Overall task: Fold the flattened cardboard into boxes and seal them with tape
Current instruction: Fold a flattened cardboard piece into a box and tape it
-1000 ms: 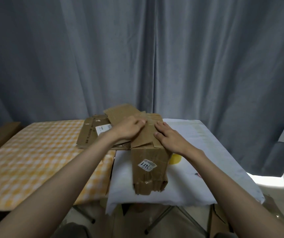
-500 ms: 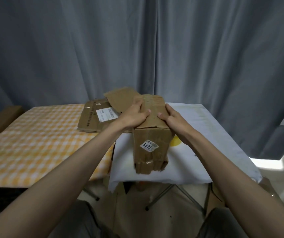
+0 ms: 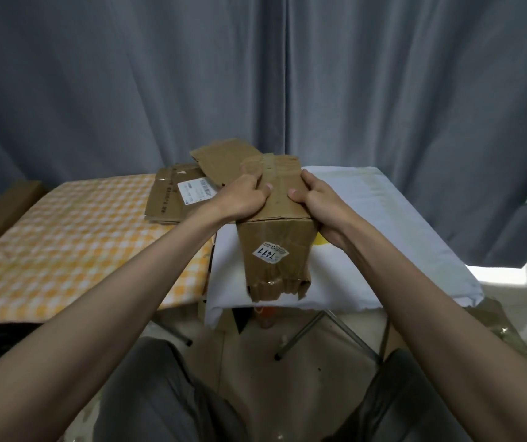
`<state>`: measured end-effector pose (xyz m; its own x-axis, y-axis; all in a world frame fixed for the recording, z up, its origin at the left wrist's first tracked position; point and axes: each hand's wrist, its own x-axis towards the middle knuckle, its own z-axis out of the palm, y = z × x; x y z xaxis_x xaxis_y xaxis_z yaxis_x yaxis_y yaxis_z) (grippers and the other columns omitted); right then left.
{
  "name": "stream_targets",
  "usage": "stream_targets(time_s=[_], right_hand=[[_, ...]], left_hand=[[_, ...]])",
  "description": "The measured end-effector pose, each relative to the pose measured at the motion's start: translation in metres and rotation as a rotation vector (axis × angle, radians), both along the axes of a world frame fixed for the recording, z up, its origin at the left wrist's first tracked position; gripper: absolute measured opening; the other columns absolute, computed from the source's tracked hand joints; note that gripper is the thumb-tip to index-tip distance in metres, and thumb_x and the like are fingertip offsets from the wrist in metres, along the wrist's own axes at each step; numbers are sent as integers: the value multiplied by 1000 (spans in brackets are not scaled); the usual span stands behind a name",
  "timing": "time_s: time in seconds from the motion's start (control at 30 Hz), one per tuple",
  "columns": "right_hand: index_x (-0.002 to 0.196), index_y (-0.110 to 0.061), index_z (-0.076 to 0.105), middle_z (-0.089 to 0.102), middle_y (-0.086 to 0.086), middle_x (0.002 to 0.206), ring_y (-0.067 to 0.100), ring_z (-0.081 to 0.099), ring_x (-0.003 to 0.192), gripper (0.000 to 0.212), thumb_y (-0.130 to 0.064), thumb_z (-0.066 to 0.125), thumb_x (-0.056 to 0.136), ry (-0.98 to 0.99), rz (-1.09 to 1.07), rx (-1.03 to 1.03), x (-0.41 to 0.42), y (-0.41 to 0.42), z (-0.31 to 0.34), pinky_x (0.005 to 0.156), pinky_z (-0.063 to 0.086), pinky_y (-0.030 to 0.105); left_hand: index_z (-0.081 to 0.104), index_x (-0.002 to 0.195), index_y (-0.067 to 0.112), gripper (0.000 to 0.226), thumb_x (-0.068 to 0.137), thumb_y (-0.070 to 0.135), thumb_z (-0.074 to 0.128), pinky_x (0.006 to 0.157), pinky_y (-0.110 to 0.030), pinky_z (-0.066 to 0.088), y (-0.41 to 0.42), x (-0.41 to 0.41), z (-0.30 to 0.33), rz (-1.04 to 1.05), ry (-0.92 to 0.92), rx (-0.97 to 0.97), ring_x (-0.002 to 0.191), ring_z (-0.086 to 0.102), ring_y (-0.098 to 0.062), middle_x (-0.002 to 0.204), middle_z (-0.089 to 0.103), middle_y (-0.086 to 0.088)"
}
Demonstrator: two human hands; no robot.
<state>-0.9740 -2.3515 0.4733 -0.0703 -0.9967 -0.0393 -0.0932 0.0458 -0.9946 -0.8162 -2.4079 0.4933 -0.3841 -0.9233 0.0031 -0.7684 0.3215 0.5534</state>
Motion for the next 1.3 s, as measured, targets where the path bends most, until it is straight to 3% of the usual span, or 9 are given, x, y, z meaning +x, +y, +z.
stream_targets(time_s=[0.1, 0.17, 0.37, 0.57, 0.7, 0.83, 0.97, 1.1, 1.3], right_hand=[[138, -29, 43, 63, -14, 101, 2, 63, 92, 46, -2, 48, 101, 42, 10, 5, -4, 4, 3, 75, 51, 15], [132, -25, 49, 66, -6, 116, 7, 65, 100, 38, -4, 49, 100, 95, 11, 3, -6, 5, 4, 79, 52, 17], [153, -17, 32, 54, -8, 131, 12, 56, 118, 56, -13, 53, 101, 166, 16, -28, 4, 3, 3, 105, 44, 26], [156, -24, 25, 56, -10, 131, -3, 57, 94, 60, -9, 46, 102, 7, 12, 19, 4, 8, -1, 72, 49, 10], [141, -32, 44, 65, -19, 98, -3, 68, 84, 50, -3, 41, 101, -113, 15, 26, -7, 8, -7, 66, 52, 11], [130, -17, 61, 72, -5, 115, -1, 69, 92, 44, 2, 37, 99, -185, 17, 3, -9, 10, -9, 69, 53, 14], [131, -11, 63, 69, -1, 126, 12, 64, 117, 50, 10, 35, 96, -158, -12, -7, -3, 5, -18, 84, 57, 25], [129, -6, 63, 70, 6, 122, 12, 69, 107, 54, 18, 34, 91, -186, -1, 3, -6, 1, -21, 85, 58, 27], [122, -15, 65, 69, -4, 114, 15, 64, 112, 27, -11, 50, 100, -81, -113, -66, -18, -11, -13, 102, 51, 33]], left_hand=[[30, 155, 22, 52, 105, 35, 39, 113, -35, 25, 7, -1, 0, 1, 15, -20, 145, 30, -29, 162, 24, -7], [25, 156, 22, 55, 105, 38, 37, 116, -38, 23, 10, -2, -2, 5, -12, -39, 146, 29, -30, 165, 12, -4], [27, 155, 24, 56, 104, 42, 39, 120, -38, 19, 10, 6, 3, 26, -96, -28, 147, 27, -29, 165, 12, -5], [27, 155, 21, 74, 96, 63, 42, 117, -39, 23, 13, 1, 6, 40, -173, -19, 148, 23, -31, 165, 10, -10], [22, 156, 22, 74, 97, 63, 37, 122, -46, 14, 12, -1, 4, 49, -223, 12, 152, 7, -31, 166, 0, -11], [31, 153, 21, 69, 99, 63, 31, 115, -44, 28, 17, 1, 17, 85, -327, 1, 144, 30, -35, 162, 22, -13], [46, 146, 19, 96, 80, 88, 33, 107, -43, 36, 33, -8, 35, 165, -363, 67, 137, 41, -36, 152, 42, -12], [46, 144, 21, 114, 58, 95, 53, 108, -43, 39, 35, -12, 36, 175, -421, 74, 133, 46, -34, 149, 46, -8], [52, 137, 21, 106, 52, 83, 56, 98, -39, 47, 16, 11, 39, 108, -414, -75, 119, 55, -28, 139, 56, -5]])
